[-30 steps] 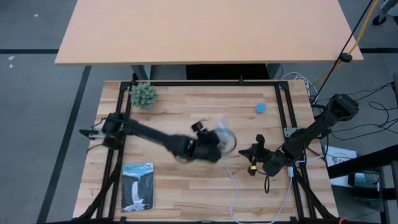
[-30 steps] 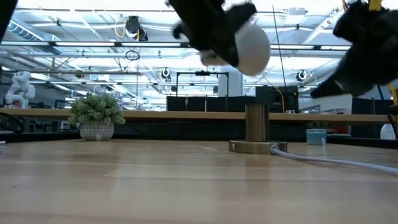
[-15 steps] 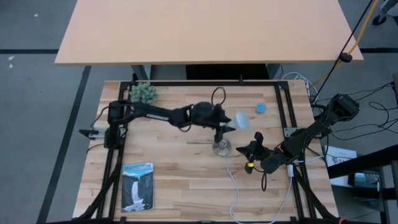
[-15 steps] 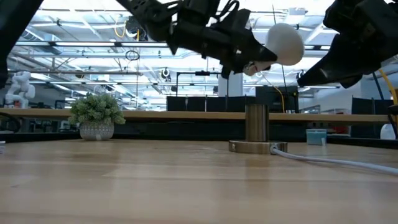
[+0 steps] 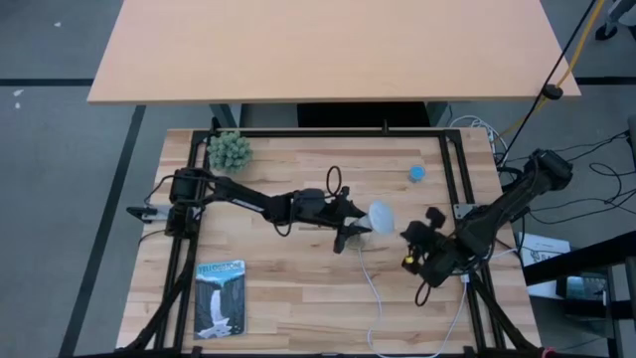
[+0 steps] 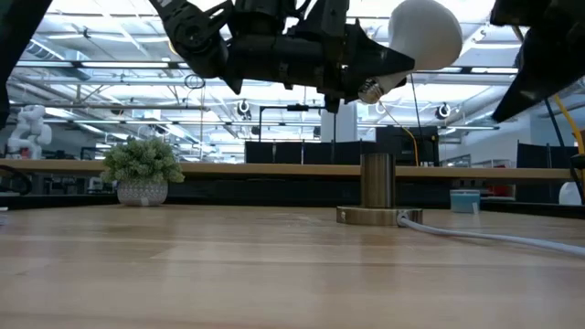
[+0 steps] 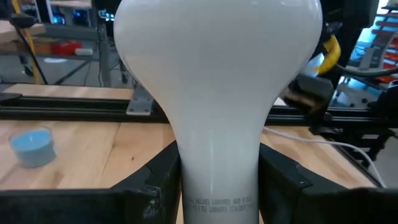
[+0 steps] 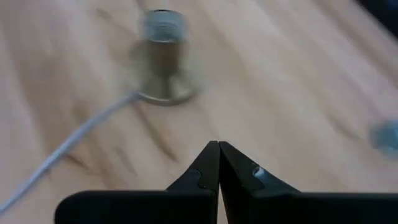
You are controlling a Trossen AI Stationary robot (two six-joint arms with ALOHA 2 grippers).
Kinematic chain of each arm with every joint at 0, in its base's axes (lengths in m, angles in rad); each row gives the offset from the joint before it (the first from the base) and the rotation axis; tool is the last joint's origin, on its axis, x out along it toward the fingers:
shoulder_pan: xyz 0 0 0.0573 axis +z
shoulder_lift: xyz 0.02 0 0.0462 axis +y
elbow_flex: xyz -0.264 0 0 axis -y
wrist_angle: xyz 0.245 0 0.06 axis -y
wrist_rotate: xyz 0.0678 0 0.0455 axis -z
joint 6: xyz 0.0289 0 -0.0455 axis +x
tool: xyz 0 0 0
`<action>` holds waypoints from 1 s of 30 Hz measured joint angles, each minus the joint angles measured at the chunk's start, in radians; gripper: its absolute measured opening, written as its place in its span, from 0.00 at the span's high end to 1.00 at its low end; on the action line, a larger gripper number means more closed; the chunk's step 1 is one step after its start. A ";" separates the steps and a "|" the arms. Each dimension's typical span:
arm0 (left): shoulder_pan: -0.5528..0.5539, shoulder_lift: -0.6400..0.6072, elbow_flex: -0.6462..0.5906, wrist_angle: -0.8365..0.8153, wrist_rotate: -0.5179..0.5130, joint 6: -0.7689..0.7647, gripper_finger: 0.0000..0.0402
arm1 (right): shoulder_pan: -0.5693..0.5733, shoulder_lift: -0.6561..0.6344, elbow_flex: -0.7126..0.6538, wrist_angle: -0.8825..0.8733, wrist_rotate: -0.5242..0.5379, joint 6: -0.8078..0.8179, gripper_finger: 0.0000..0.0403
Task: Screw lightbulb
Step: Insert the lightbulb into the lamp
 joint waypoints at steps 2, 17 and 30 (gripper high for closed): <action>0.006 0.000 0.000 -0.006 0.001 0.001 0.60 | 0.002 -0.001 0.027 -0.083 0.001 0.069 1.00; -0.017 0.000 0.000 -0.040 0.007 0.002 0.60 | -0.021 0.024 -0.237 0.529 0.446 0.062 1.00; 0.008 0.008 0.001 -0.100 -0.076 0.019 0.59 | -0.027 0.022 -0.237 0.715 0.454 -0.206 1.00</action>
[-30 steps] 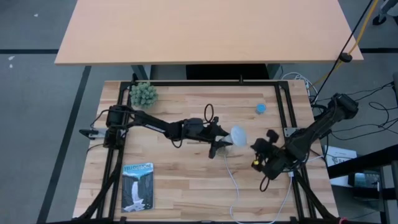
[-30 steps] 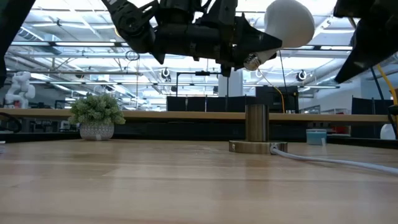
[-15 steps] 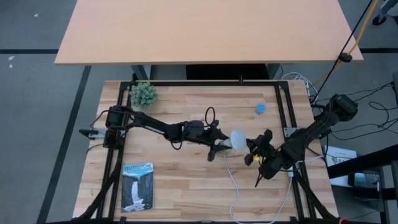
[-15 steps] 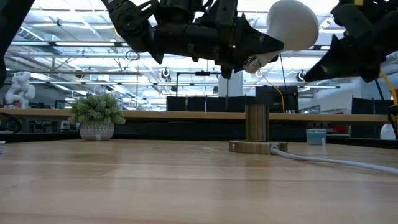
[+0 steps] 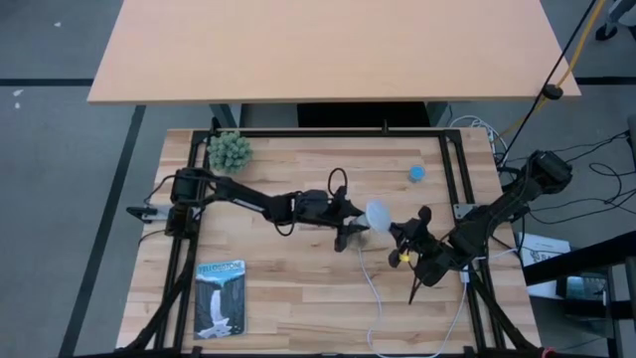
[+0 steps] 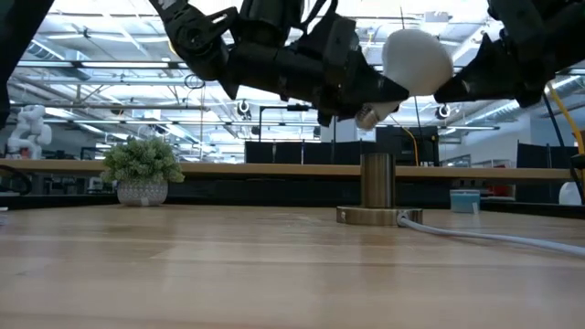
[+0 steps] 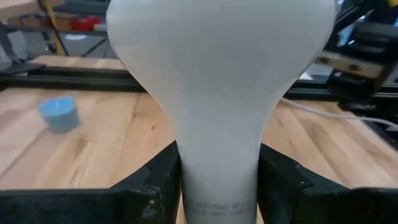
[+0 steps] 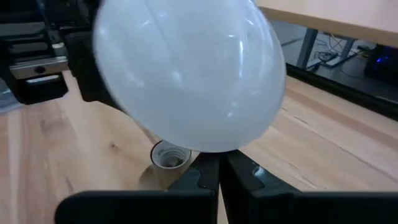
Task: Screw lightbulb
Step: Insert the lightbulb into the lamp
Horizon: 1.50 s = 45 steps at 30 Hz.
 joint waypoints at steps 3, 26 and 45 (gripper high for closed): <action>0.012 0.008 0.000 0.001 0.000 -0.002 0.59 | -0.008 0.000 0.000 0.003 0.000 -0.015 1.00; 0.014 0.009 0.000 -0.064 -0.003 -0.002 0.59 | -0.020 0.000 0.000 0.120 -0.005 -0.230 1.00; 0.016 0.010 0.000 -0.111 -0.021 -0.006 0.59 | -0.038 0.000 0.001 0.128 -0.061 -0.230 1.00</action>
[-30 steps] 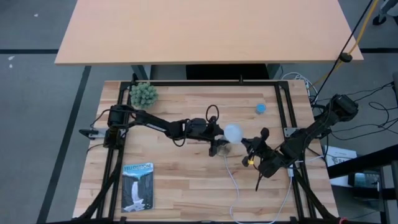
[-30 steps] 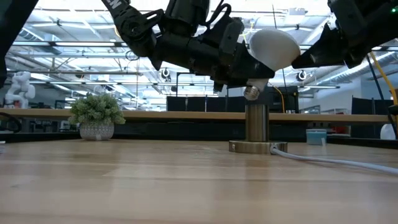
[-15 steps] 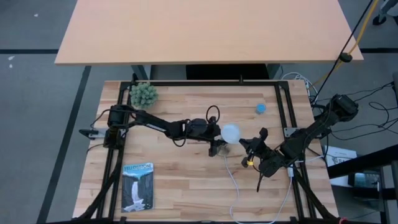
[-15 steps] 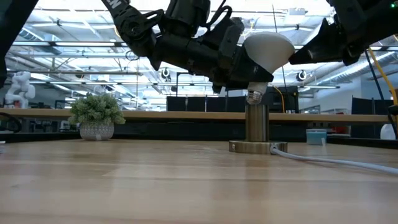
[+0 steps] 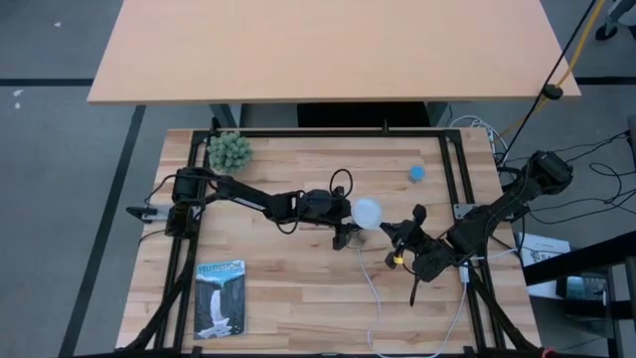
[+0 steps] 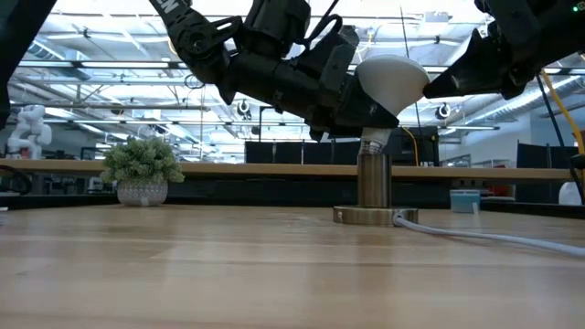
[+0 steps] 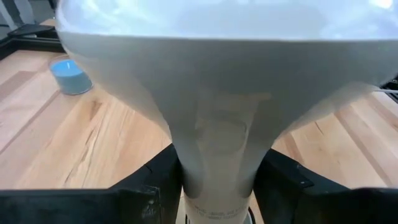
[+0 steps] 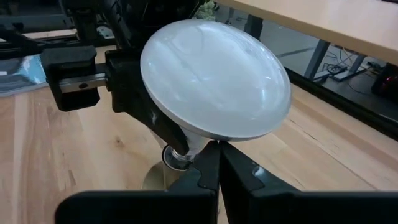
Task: Screw lightbulb
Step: Insert the lightbulb into the lamp
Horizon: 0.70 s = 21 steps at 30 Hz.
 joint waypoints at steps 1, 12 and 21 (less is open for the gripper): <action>0.000 0.000 0.000 0.000 0.000 0.000 0.57 | 0.000 0.000 0.000 0.003 0.000 0.000 1.00; 0.000 0.001 0.000 -0.052 -0.005 0.012 0.43 | -0.002 0.000 0.002 0.110 -0.011 -0.115 1.00; 0.000 0.001 0.000 -0.053 -0.005 0.013 0.43 | -0.002 0.000 0.002 0.105 -0.048 -0.116 1.00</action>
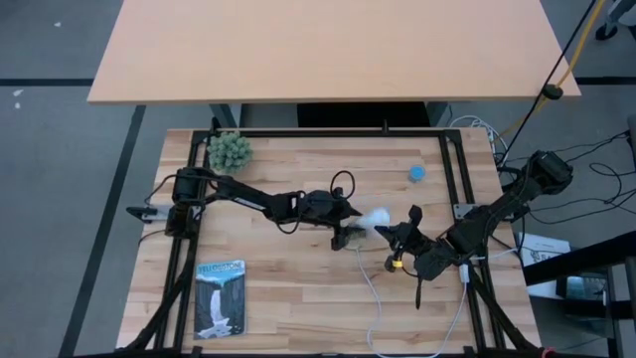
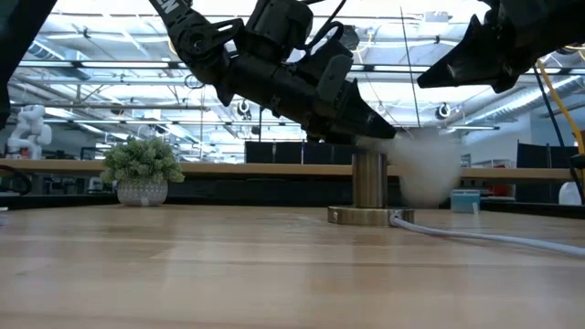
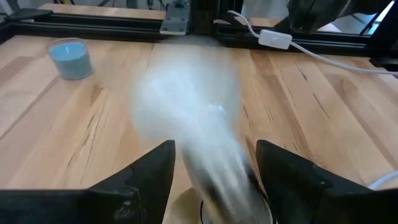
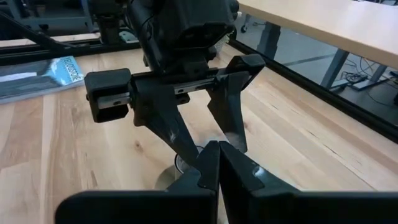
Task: Screw lightbulb
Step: Insert the lightbulb into the lamp
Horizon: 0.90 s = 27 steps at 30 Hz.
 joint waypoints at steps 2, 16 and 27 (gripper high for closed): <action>0.000 0.000 0.000 -0.005 0.000 0.000 0.43 | 0.000 0.000 0.000 0.000 0.000 0.000 1.00; 0.003 0.000 0.000 -0.005 -0.031 0.003 0.43 | 0.000 -0.087 0.019 -0.109 -0.007 -0.020 1.00; 0.070 -0.109 0.000 -0.066 -0.031 -0.026 0.43 | -0.066 -0.217 0.360 -1.234 -0.491 0.602 1.00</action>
